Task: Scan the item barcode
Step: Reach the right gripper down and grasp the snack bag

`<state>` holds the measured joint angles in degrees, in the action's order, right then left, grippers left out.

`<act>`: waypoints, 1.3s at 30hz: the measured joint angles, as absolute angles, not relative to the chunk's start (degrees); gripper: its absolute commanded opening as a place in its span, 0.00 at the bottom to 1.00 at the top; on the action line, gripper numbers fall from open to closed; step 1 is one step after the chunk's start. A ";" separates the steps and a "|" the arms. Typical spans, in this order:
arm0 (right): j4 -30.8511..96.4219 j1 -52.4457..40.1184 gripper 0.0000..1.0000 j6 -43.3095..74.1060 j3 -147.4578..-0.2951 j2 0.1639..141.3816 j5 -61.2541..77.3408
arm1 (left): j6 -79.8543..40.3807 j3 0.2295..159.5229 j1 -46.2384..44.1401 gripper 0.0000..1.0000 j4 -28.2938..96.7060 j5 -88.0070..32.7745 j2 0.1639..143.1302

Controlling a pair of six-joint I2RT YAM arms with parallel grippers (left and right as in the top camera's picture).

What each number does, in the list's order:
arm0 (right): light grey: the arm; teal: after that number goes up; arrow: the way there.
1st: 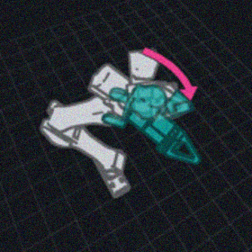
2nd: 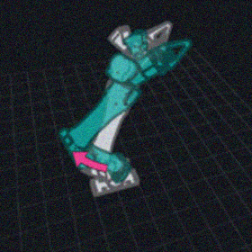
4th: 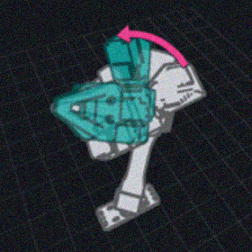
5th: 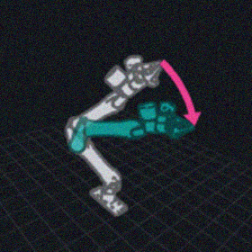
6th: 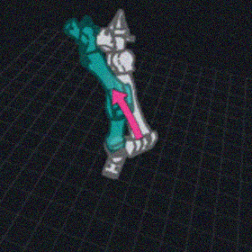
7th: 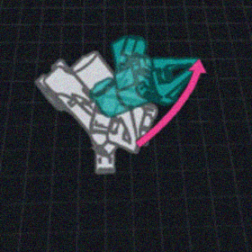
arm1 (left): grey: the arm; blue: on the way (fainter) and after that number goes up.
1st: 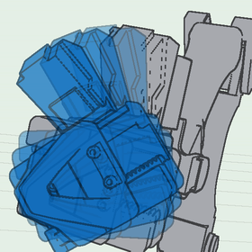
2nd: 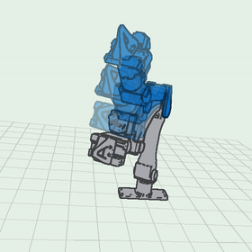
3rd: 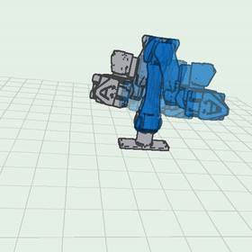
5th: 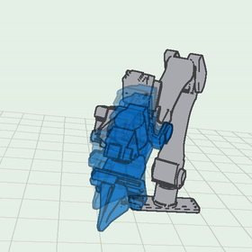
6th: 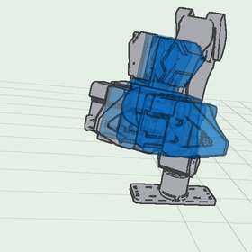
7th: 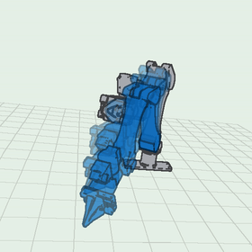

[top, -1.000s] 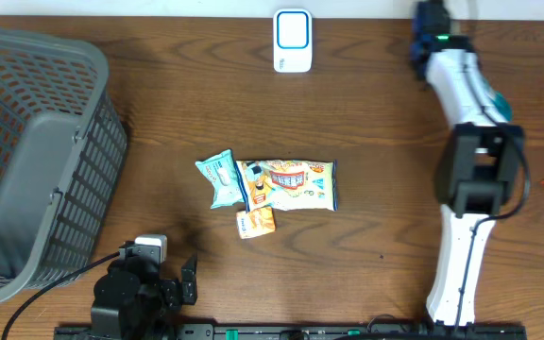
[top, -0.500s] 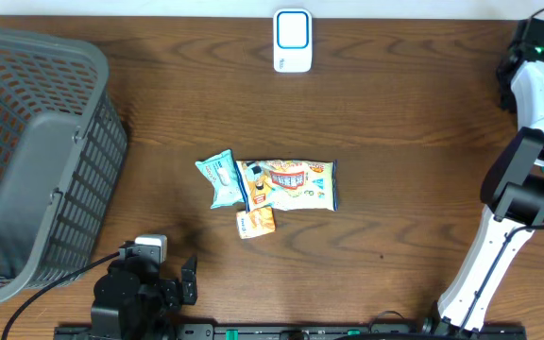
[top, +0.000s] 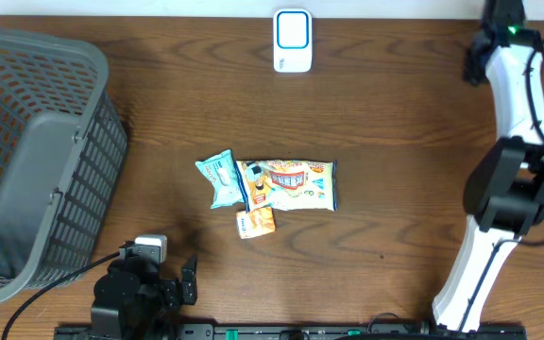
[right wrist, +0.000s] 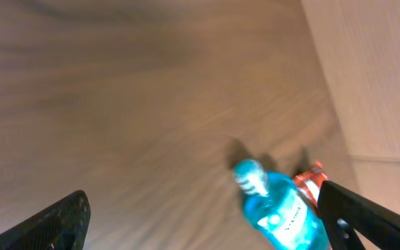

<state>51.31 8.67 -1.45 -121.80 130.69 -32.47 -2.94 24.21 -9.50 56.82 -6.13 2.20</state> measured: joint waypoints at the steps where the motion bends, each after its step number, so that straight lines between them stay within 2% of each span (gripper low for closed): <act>1: 52.16 7.27 0.99 -1.34 -121.80 128.84 -30.70 | -2.94 24.21 -9.50 0.98 56.82 -6.13 2.20; 5: 58.94 -0.99 0.99 -0.60 -122.04 119.22 -19.73 | -2.94 24.21 -9.50 0.98 56.80 -6.11 2.20; 11: 68.66 -13.26 0.99 -0.45 -122.78 114.89 -8.91 | -2.94 24.21 -9.50 0.98 56.82 -6.13 2.20; 15: 78.04 -21.91 0.99 -0.58 -122.04 115.48 -5.85 | -2.94 24.21 -9.50 0.98 56.82 -6.13 2.20; 21: 83.55 -32.27 0.99 -1.76 -120.07 115.63 -4.67 | -2.94 24.21 -9.50 0.98 56.82 -6.13 2.20; 28: 78.37 -43.31 0.99 -5.02 -107.66 115.63 -5.91 | -2.94 24.21 -9.50 0.98 56.77 -6.11 2.20; 39: 59.31 -46.04 0.99 -8.91 -83.35 115.98 -7.07 | -2.94 24.21 -9.50 0.98 56.82 -6.13 2.20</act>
